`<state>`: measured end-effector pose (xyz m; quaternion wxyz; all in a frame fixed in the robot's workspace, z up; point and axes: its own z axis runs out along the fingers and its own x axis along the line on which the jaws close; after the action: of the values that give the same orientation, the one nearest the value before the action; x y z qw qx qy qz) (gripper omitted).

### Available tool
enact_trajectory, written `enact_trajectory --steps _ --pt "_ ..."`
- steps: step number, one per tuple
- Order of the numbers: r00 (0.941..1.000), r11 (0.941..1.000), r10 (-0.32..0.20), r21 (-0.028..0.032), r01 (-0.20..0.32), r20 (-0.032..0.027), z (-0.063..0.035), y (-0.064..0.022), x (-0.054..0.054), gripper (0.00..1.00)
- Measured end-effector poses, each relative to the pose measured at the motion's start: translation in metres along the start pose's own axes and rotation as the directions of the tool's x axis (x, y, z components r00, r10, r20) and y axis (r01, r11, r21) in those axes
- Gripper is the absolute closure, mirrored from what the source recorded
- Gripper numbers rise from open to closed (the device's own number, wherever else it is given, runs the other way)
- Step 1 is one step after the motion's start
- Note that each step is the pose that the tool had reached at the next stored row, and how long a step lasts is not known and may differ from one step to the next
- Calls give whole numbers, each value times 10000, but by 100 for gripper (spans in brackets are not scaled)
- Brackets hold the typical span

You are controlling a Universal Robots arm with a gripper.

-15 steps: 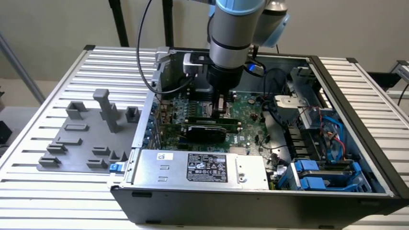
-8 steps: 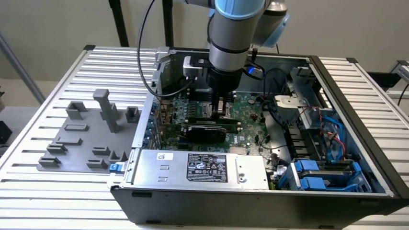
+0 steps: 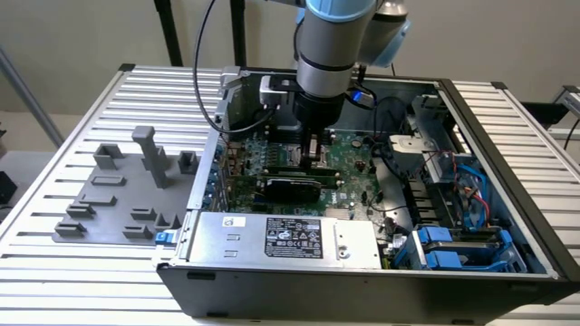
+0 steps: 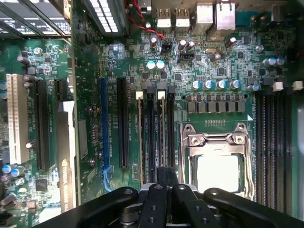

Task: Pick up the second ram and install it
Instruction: 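Press down the second ram until it locks into place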

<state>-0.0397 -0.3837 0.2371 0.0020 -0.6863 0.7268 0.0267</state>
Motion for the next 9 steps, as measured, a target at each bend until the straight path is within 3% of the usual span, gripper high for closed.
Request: enact_trajectory --steps 4,9 --pt "10000 10000 1 -44 -1 -7 -144 4 -5 89" --pt "10000 10000 2 -58 -2 -7 -146 1 -5 89"
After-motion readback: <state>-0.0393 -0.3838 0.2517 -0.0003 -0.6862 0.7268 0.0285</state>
